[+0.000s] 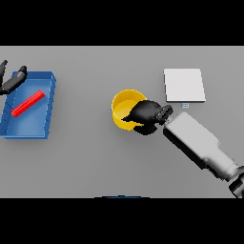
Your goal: Pick up the red beaker and tilt it to pour out 1 green nut into yellow bowl. Pick up the yellow bowl and place it on the metallic measuring scale.
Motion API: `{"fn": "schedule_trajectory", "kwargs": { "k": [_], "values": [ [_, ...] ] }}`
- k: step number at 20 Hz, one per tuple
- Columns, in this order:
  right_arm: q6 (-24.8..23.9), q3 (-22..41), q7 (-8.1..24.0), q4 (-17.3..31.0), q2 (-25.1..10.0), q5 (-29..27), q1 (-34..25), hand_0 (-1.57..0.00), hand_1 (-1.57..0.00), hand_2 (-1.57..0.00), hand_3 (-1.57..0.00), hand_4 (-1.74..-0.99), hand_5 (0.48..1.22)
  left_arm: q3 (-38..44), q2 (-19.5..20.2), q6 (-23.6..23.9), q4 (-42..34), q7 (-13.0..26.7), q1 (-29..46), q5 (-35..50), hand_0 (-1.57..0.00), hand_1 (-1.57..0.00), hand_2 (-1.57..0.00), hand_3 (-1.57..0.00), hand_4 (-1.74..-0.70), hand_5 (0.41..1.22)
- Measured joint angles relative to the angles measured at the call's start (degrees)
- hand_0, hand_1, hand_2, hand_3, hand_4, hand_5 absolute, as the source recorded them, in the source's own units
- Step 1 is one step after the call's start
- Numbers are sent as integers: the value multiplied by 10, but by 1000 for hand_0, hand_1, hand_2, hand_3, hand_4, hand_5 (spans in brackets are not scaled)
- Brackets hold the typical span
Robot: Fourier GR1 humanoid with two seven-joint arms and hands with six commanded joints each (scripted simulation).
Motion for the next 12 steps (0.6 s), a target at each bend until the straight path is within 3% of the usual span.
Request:
{"fn": "schedule_trajectory", "kwargs": {
  "k": [2,6,12],
  "values": [
    [-2,1,-3,-3,-1,-3,2,-1235,-1211,-1122,-834,-1614,1130,-1,2,0,-6,-8,5,0,1,1,1,1,-724,696],
    [-22,7,-11,-4,-6,-4,1,-1433,-1424,-1240,-1183,-1689,1184,1,4,0,-4,-9,5,0,1,1,1,1,-722,695],
    [-24,-5,0,-19,-16,-16,5,-1535,-1532,-1327,-1323,-1727,1211,1,5,-10,1,-8,3,3,1,1,1,1,-717,695]
  ]
}}
